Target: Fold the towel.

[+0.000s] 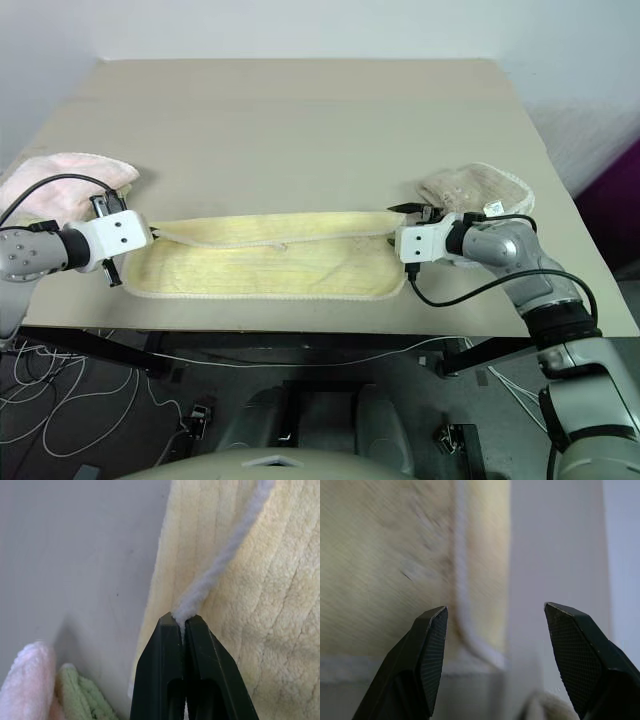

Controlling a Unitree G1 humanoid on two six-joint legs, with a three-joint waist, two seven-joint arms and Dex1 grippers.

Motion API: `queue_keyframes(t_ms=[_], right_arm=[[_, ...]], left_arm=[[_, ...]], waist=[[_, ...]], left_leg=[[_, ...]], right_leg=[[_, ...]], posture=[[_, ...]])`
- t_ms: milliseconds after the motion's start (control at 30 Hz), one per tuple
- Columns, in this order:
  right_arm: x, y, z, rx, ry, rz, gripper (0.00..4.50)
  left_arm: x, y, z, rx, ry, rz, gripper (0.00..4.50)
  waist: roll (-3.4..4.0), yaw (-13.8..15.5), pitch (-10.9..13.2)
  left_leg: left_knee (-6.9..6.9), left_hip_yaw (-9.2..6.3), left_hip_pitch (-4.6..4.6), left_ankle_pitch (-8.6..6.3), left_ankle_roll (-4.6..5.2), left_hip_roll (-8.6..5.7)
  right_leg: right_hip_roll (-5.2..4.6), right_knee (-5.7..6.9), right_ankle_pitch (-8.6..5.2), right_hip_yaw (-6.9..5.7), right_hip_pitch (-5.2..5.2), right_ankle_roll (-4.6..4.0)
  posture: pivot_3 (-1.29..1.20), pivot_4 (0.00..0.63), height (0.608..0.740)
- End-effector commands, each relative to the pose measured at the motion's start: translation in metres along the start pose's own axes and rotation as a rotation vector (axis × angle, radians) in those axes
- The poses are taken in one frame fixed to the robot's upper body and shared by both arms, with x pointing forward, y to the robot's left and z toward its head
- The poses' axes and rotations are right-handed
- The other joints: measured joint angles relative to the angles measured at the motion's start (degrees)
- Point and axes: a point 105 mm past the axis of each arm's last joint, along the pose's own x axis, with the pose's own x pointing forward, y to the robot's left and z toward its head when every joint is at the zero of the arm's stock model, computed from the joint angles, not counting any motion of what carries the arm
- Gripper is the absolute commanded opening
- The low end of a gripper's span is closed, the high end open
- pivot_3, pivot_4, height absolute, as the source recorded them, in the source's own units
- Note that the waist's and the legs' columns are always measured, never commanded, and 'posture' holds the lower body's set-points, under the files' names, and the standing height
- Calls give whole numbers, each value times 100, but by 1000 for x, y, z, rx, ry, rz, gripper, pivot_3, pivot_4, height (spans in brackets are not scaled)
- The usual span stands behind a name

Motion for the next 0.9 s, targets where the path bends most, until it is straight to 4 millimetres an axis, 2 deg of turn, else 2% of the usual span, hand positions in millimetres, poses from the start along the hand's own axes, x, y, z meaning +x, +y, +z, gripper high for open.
queue_keyframes(t_ms=[33, 433, 533, 733, 800, 900], right_arm=[[2, -8, -1, -63, -6, -35, 3237], [6, -5, -1, -128, -11, -20, 3237], [7, -3, 1, -132, -17, -20, 2616], [5, -1, 1, -136, -15, -14, 587], [5, -1, 1, -135, -14, -14, 40], [2, -3, 0, -133, -12, -18, 40]], left_arm=[[-6, 9, 7, 9, -19, 37, 0], [-7, 10, 7, 9, -17, 43, 0], [-7, 11, 8, 9, -20, 44, 0], [-6, 11, 8, 8, -22, 44, 0], [-6, 10, 8, 7, -24, 44, 0], [-5, 11, 14, -7, -60, 54, 0]], waist=[[0, 0, 0], [0, -5, 0], [0, -5, 0], [0, -6, 0], [0, -6, 0], [0, -4, 0]], left_leg=[[0, 0, 0, 0, 0, 0], [1, 0, 0, 0, 0, 0], [1, 0, 0, 0, 0, 0], [2, 0, 0, 0, 0, 0], [2, 0, 0, 0, 0, 0], [2, 0, 0, 0, 0, 0]], right_leg=[[0, 0, 0, 0, 0, 0], [1, 2, 0, 1, 1, 0], [2, 3, 0, 1, 1, 0], [2, 3, 0, 1, 1, 0], [2, 3, 0, 1, 1, 0], [2, 4, 0, 1, 1, 0]], posture=[[0, 150, 740], [0, 150, 740], [0, 150, 740], [0, 150, 740], [0, 150, 740], [0, 150, 740]])
